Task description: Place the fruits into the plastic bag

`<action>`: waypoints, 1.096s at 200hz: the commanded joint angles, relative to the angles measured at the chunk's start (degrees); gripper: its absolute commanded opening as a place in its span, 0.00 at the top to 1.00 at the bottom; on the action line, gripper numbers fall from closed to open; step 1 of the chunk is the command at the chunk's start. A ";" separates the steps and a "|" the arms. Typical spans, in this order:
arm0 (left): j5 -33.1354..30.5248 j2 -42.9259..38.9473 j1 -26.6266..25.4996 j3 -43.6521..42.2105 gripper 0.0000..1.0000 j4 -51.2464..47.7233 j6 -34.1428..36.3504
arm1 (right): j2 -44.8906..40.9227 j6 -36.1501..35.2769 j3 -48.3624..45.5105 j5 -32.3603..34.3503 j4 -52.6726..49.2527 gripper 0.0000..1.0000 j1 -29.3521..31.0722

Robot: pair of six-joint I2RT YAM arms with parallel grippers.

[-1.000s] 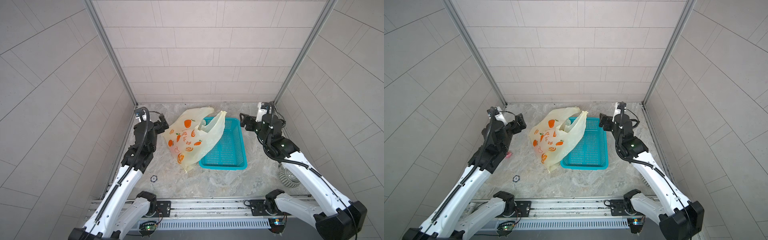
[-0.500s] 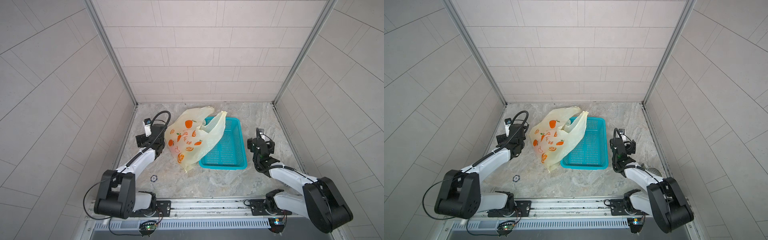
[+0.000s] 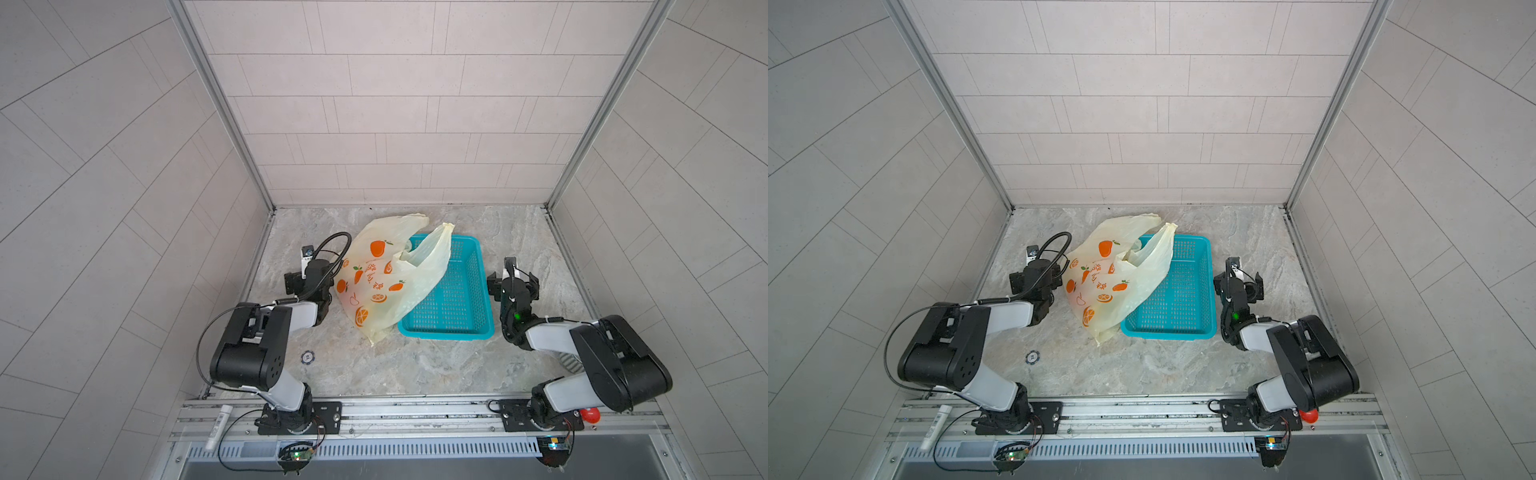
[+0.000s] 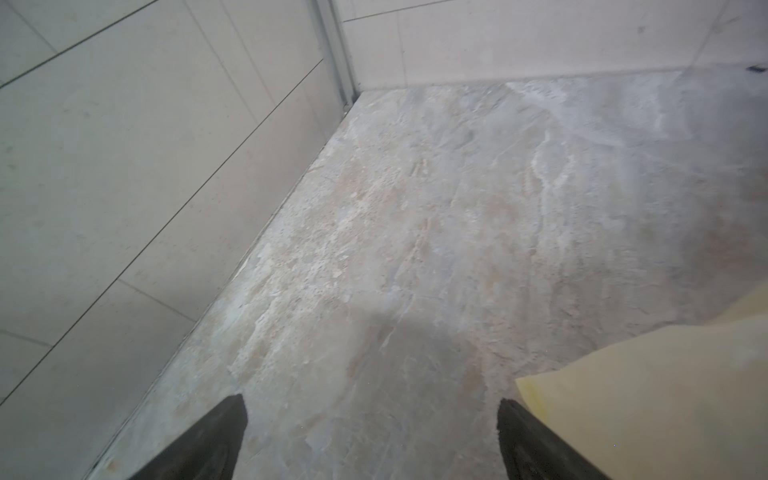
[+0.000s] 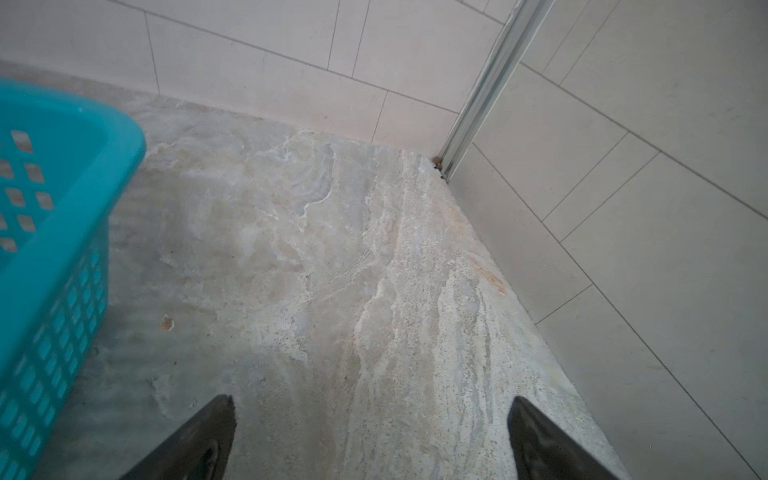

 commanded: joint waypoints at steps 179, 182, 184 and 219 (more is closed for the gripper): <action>12.39 1.71 1.63 -7.74 0.00 18.12 3.01 | 7.22 0.23 -0.15 -12.12 12.30 0.01 -7.06; 12.70 1.76 1.81 -7.63 0.00 17.83 2.93 | 7.30 0.25 -0.15 -12.16 12.32 0.01 -7.06; 12.94 1.76 1.90 -7.50 0.00 17.71 2.84 | 7.31 0.20 -0.15 -12.14 12.38 0.01 -7.08; 14.34 0.80 2.35 -7.80 0.00 17.16 2.58 | 7.29 0.22 -0.16 -12.25 12.15 0.01 -7.20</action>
